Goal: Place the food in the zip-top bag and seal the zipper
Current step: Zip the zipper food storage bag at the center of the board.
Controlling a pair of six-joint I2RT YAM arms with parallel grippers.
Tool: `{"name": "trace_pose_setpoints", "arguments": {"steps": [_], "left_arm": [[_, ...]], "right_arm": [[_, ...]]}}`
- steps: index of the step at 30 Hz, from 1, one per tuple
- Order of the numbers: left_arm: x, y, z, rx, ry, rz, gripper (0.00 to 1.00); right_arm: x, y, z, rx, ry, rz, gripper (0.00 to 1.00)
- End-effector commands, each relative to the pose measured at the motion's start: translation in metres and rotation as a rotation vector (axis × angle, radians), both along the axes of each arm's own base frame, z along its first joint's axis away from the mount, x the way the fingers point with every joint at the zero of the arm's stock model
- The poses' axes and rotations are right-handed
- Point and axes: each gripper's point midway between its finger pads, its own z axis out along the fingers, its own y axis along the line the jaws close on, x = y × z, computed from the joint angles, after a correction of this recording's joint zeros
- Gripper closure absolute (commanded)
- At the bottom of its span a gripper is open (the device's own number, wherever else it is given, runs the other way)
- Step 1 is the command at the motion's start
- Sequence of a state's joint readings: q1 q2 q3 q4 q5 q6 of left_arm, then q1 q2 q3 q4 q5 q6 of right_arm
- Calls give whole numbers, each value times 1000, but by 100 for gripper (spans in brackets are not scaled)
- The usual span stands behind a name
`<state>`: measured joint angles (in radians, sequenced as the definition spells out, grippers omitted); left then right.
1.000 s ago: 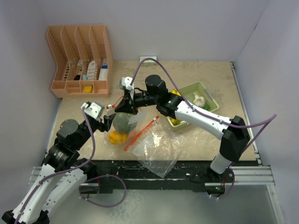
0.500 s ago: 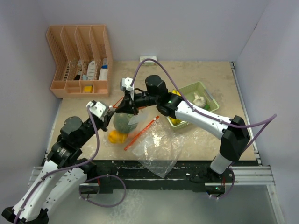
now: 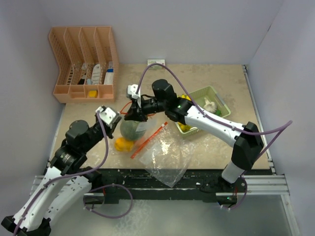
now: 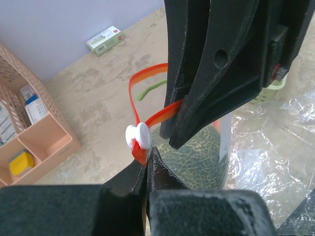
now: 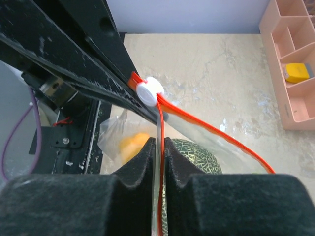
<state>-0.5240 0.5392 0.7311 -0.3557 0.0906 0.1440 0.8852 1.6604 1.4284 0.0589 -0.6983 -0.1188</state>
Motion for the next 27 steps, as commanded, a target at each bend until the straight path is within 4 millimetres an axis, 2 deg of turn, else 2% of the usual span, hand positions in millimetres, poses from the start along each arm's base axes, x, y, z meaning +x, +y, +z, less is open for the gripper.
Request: {"name": "trace_pose_setpoints", "arguments": {"steps": [1,4,7,14,16,19,27], "left_arm": [[-3,5,26,0,-116,-2,100],[-5,5,24,32,-121,-22,100],[-7,4,22,53,-119,-38,100],[-14,7,28,75,-160,-60,100],[-16,7,30,73,-169,-66,100],[-18,5,30,68,-169,-76,100],[-23,-2,33,64,-165,-127,100]], "right_arm": [[3,-6,27,14,-115,-15,83],[8,-12,34,9,-166,-52,75],[5,-19,49,21,-210,-45,74],[-33,-27,87,108,-276,148,72],[-43,-26,93,139,-287,210,64],[-50,-18,92,154,-268,294,59],[-39,5,82,136,-205,340,56]]}}
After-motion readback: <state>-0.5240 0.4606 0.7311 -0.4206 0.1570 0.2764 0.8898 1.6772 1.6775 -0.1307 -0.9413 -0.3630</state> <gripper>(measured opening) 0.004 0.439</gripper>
